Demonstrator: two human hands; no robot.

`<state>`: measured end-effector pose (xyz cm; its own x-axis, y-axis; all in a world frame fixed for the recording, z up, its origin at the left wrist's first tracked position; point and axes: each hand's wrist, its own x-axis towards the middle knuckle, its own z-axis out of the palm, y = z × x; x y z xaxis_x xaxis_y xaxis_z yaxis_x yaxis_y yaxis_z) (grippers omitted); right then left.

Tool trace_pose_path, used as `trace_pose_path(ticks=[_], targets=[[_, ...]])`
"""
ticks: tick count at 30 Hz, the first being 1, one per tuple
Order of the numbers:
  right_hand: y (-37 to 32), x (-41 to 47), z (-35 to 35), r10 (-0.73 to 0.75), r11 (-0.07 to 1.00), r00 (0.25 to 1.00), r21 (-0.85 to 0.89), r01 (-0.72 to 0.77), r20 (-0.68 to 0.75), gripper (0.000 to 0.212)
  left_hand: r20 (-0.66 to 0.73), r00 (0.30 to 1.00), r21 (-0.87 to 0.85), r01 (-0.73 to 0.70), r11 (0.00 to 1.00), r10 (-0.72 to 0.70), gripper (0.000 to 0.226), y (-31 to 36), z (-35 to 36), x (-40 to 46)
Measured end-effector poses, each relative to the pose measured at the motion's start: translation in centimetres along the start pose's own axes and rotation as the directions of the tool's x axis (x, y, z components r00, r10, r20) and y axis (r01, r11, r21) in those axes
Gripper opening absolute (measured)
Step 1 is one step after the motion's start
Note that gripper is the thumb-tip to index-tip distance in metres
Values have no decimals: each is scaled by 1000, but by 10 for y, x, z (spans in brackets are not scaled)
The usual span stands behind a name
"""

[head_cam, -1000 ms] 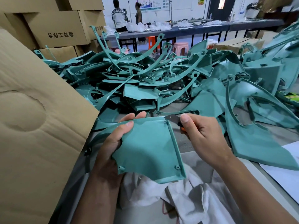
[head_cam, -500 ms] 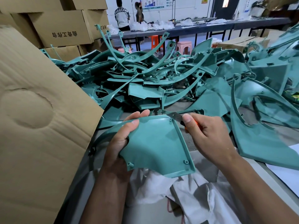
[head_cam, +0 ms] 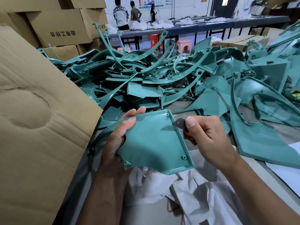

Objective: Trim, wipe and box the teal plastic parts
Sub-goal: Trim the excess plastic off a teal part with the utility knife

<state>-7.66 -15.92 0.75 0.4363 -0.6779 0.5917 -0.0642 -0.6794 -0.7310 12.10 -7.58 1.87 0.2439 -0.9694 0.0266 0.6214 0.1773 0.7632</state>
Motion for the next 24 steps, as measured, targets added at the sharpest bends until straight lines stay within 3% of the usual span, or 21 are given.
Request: trace_pose_path(ticks=[4,10,14,18,24], targets=[[6,3,1,55,967,987,-240,-90,-151,62,0,1000,21,13,1000,-13,21,2,2,-3],[9,3,1,47,915,989,-392,-99,-141,63,21,999,100,-30,995,28,34,1,-2,-8],[8,3,-2,30,897,994,-436,-75,-109,61,27,1000,43,-5,999,4,25,4,-1,-2],[5,4,-7,-56,888,998,-457,47,-5,51,1,1000,10,4,1000,-4,24,7,-11,7],[7,2,-13,-32,957,988,-280,74,153,61,-70,997,19,-41,999,42,33,5,-20,14]])
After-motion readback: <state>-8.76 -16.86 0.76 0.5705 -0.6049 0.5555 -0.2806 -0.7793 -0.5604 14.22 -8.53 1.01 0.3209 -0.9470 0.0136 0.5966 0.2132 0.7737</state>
